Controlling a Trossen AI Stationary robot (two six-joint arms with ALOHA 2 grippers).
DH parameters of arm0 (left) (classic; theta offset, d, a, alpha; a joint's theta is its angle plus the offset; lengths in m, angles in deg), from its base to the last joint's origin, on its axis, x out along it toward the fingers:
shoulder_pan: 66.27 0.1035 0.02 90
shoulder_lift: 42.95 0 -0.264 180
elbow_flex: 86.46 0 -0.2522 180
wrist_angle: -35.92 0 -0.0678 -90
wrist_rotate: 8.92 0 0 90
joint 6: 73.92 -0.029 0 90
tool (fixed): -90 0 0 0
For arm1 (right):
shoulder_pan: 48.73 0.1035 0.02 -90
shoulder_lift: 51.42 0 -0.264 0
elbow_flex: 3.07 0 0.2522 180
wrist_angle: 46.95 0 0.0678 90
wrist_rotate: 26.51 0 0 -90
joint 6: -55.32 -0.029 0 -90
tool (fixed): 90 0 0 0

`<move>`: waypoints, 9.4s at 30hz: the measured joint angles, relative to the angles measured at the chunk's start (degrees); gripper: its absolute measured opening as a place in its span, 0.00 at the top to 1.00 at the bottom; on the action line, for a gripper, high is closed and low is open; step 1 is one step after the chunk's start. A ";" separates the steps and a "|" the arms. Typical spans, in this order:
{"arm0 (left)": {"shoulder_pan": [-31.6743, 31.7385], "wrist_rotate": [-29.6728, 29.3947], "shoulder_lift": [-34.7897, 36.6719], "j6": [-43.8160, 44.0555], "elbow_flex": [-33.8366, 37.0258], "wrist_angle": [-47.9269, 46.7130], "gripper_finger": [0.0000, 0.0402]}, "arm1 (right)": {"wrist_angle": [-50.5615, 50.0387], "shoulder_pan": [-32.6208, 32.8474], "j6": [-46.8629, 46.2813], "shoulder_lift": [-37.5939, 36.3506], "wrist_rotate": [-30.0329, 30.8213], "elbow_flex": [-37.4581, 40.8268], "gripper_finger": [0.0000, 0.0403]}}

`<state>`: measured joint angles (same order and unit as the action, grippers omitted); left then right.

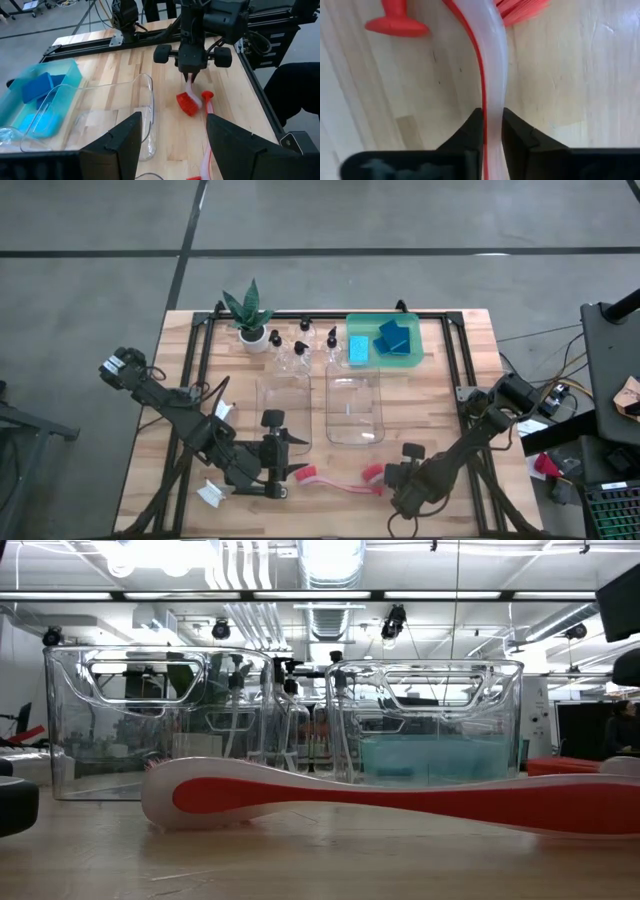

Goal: Pick & Place Kitchen Sink Supplies
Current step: Put the red dish brush into the right transparent bin

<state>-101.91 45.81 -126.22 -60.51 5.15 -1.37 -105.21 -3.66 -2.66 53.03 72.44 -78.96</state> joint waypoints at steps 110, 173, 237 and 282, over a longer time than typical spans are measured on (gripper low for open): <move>-0.11 -1.21 0.04 2.38 0.00 0.17 0.47 | 7.63 -46.84 -0.13 -5.63 -5.72 -5.50 0.75; -0.31 -1.19 0.04 4.26 0.10 0.16 0.47 | 8.44 -46.67 4.95 -9.22 -8.41 -2.45 0.98; -1.49 2.02 0.04 4.24 0.11 1.51 0.47 | 10.98 -13.20 23.33 20.12 4.70 -28.50 0.58; -1.99 1.99 0.04 3.43 0.11 2.58 0.47 | -19.03 -21.12 -1.42 -9.78 25.54 -29.38 0.91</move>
<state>-103.89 47.80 -126.17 -57.08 5.26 1.21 -124.24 -24.78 -4.09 43.26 97.98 -108.34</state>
